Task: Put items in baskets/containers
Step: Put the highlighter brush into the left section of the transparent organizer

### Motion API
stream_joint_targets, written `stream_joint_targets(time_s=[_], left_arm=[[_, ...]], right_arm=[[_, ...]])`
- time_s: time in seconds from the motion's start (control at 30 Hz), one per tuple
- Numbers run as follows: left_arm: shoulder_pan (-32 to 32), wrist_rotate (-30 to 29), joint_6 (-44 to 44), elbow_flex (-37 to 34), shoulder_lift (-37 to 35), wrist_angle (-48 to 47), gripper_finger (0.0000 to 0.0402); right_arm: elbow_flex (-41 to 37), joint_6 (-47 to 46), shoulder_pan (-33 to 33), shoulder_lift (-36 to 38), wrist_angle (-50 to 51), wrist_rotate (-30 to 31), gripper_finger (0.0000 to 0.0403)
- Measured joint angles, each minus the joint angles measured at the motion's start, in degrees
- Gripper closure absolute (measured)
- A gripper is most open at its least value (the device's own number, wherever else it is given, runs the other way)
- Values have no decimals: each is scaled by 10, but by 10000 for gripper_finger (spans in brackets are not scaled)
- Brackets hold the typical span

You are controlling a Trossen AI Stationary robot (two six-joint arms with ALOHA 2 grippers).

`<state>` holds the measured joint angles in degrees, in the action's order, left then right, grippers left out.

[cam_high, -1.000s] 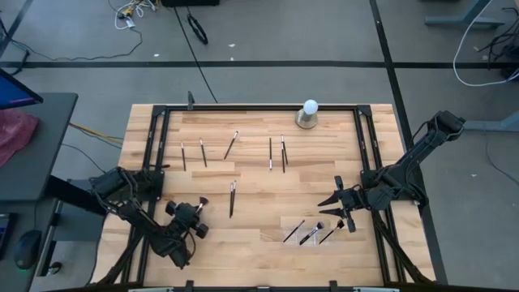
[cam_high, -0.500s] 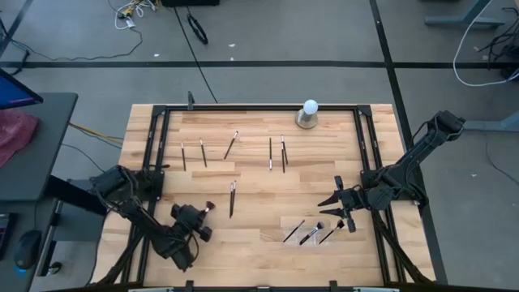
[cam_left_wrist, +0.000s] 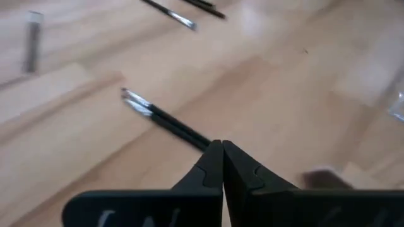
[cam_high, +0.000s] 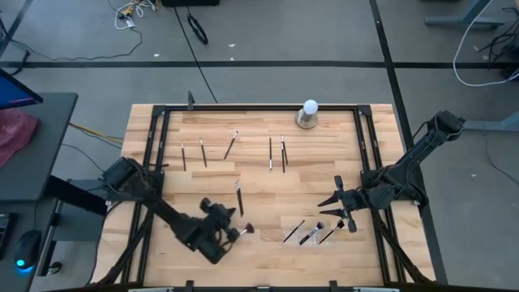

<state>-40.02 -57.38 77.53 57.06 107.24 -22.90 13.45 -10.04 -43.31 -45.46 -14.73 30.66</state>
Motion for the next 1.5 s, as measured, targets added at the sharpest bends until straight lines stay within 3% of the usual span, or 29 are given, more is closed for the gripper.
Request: stream_joint_targets(time_s=[0.13, 0.3, 0.47, 0.6, 1.2, 1.5], left_arm=[[22, 82, -139, 20, 0, 83, 382], [22, 167, -288, 28, 0, 188, 309], [1, 204, -261, 28, 1, 153, 223], [-17, 209, -195, 27, 18, 122, 196], [-67, 170, -79, 31, 92, 69, 287], [-89, 127, -71, 31, 111, 55, 331]], right_arm=[[0, 0, 0, 0, 1, -1, 302], [0, 0, 0, 0, 2, -1, 302], [0, 0, 0, 0, 2, -1, 302], [0, 1, 0, 1, 2, -1, 302], [0, 16, 0, 1, 2, -1, 302], [0, 16, 0, 1, 2, -1, 302]])
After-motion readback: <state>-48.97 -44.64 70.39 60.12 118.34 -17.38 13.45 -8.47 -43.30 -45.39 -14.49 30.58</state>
